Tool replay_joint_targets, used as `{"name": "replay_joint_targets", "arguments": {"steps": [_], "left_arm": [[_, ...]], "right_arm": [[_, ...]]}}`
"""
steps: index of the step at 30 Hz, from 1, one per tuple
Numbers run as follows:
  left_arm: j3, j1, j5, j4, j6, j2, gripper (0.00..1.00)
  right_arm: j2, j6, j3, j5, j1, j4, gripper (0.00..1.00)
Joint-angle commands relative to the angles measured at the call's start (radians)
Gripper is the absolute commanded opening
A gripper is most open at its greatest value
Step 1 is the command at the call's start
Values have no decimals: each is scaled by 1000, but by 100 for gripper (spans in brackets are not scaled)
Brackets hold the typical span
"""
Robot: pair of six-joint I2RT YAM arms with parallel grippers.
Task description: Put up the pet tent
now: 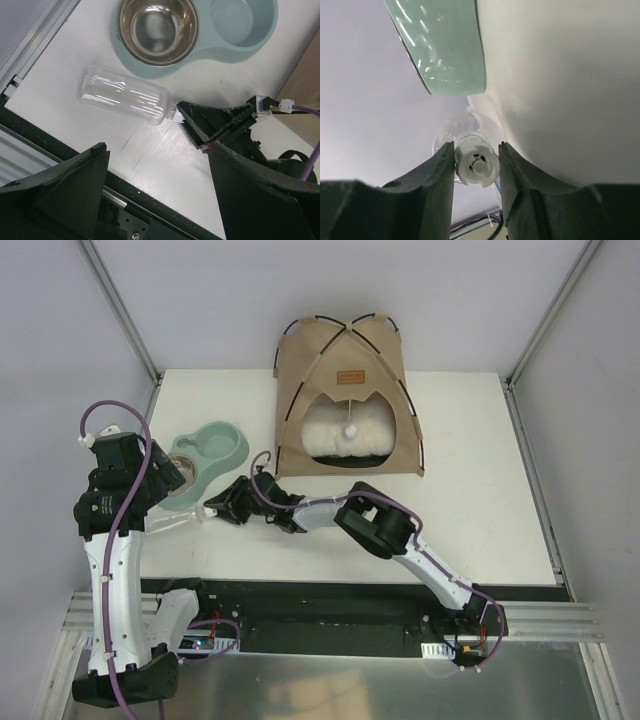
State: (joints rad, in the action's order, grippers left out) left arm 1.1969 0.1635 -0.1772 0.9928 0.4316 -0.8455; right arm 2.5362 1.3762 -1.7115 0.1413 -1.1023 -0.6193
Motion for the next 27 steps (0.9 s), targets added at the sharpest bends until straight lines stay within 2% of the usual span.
{"name": "replay_joint_targets", "arguments": {"steps": [1, 4, 5, 6, 12, 18, 23, 27], "left_arm": [[3, 1, 59, 1, -8, 0, 83], [4, 1, 90, -9, -2, -12, 87], [6, -1, 99, -17, 2, -17, 95], [4, -1, 102, -28, 13, -20, 99], [-17, 1, 249, -118, 71, -46, 99], [7, -1, 380, -177, 128, -75, 99], [29, 1, 360, -186, 125, -79, 98], [61, 1, 334, -184, 102, -58, 98]], "right_arm": [[-219, -14, 176, -45, 48, -99, 4], [-347, -52, 330, -11, 73, -109, 2], [-406, -58, 390, 1, 81, -121, 1], [-456, -66, 438, 10, 93, -131, 1], [-687, -159, 615, 75, 159, -42, 0], [-814, -324, 569, 64, 171, 142, 0], [-780, -353, 530, 87, 154, 156, 0], [-769, -468, 443, 92, 121, 300, 0]]}}
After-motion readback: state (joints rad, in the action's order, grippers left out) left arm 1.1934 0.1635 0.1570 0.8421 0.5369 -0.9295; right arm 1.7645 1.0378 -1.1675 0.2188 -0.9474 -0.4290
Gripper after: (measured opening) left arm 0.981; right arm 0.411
